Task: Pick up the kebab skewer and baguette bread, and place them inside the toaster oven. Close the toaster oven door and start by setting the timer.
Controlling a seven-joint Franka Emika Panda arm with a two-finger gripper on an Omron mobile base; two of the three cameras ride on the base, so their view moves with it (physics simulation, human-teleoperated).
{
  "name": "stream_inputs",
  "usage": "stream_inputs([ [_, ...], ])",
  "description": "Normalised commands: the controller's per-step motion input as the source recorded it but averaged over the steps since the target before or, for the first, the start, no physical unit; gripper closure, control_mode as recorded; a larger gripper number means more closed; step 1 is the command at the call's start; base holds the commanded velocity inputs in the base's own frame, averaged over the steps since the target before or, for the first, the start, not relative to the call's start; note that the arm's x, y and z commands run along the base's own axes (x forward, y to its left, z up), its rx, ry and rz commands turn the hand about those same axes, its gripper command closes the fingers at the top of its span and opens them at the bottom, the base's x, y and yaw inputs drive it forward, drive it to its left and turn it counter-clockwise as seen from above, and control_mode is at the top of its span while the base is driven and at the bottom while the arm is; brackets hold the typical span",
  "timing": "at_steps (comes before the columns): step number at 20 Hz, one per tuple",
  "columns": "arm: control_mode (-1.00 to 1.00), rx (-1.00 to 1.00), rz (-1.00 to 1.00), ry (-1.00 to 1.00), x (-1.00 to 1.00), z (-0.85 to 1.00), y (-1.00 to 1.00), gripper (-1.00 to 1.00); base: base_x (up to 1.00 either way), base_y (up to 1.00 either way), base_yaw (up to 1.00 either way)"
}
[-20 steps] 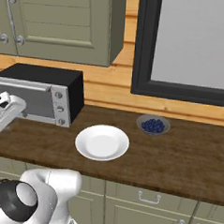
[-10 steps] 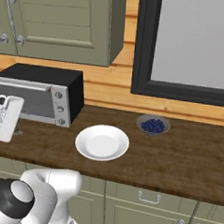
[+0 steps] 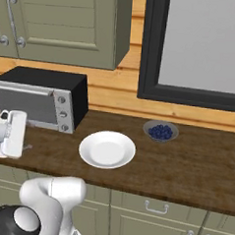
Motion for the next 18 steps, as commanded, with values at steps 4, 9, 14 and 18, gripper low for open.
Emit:
stream_inputs([
  [4,-1.00,-0.17,0.12,0.01,-0.02,0.00,-0.26,-1.00,0.00,0.00,0.00],
  [9,-1.00,-0.24,0.12,0.04,0.00,0.00,-0.12,-1.00,0.00,0.00,0.00],
  [14,-1.00,-0.30,0.13,0.38,0.14,0.00,-0.01,-1.00,0.00,0.00,0.00],
  [18,-1.00,-0.20,0.12,0.36,0.16,0.00,-0.01,-1.00,0.00,0.00,0.00],
])
